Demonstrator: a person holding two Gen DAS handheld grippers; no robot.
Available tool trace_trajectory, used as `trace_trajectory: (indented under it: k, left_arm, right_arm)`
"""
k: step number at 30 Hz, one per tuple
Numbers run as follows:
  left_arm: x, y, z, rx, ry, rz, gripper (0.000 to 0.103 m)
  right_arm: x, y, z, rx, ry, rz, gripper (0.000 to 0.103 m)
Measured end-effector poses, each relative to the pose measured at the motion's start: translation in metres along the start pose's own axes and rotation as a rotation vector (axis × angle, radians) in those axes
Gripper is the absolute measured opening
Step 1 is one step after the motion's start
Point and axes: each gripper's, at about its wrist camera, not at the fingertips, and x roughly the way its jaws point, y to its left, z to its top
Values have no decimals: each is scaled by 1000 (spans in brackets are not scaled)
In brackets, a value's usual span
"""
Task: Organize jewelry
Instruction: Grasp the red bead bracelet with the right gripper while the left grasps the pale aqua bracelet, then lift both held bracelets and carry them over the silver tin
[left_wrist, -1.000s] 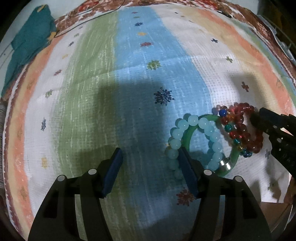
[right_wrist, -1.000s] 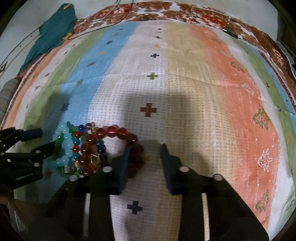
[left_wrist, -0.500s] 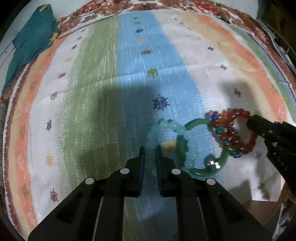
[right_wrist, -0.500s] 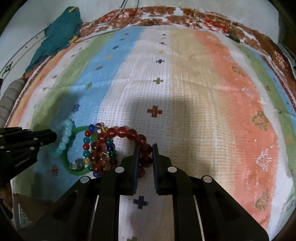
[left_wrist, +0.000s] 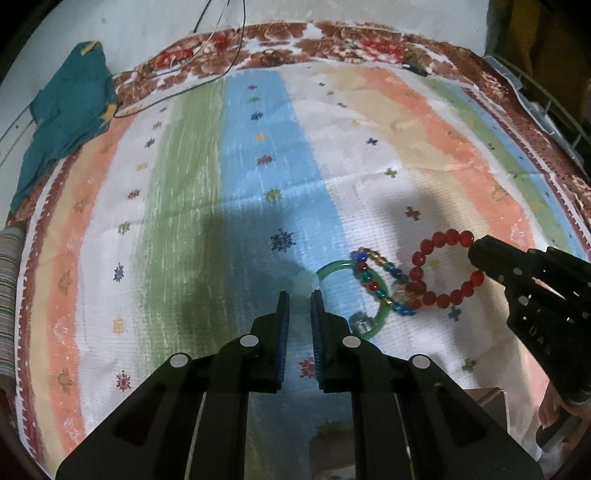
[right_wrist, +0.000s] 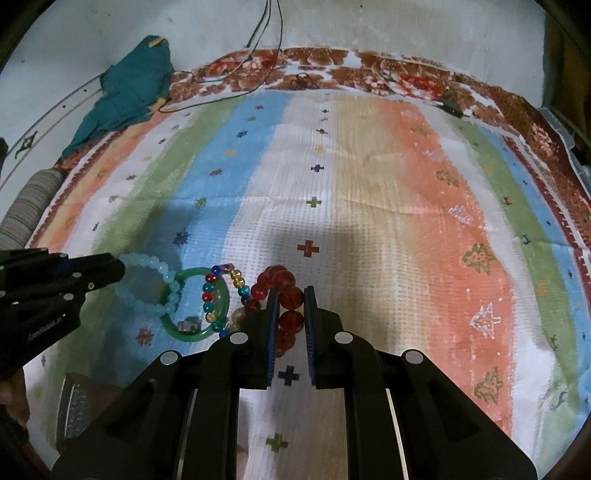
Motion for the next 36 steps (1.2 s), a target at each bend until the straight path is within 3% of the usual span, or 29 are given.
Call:
trace_trajectory:
  k: [19,36]
  left_arm:
    - [-40,1,-7,-18,-72,14,11]
    - [-84,-13,-22,9,-173,-3,11]
  right_arm:
    - [-30,6,-12,-26,-32,-22,14]
    - [-79,20,-17,-37,-166,11,14]
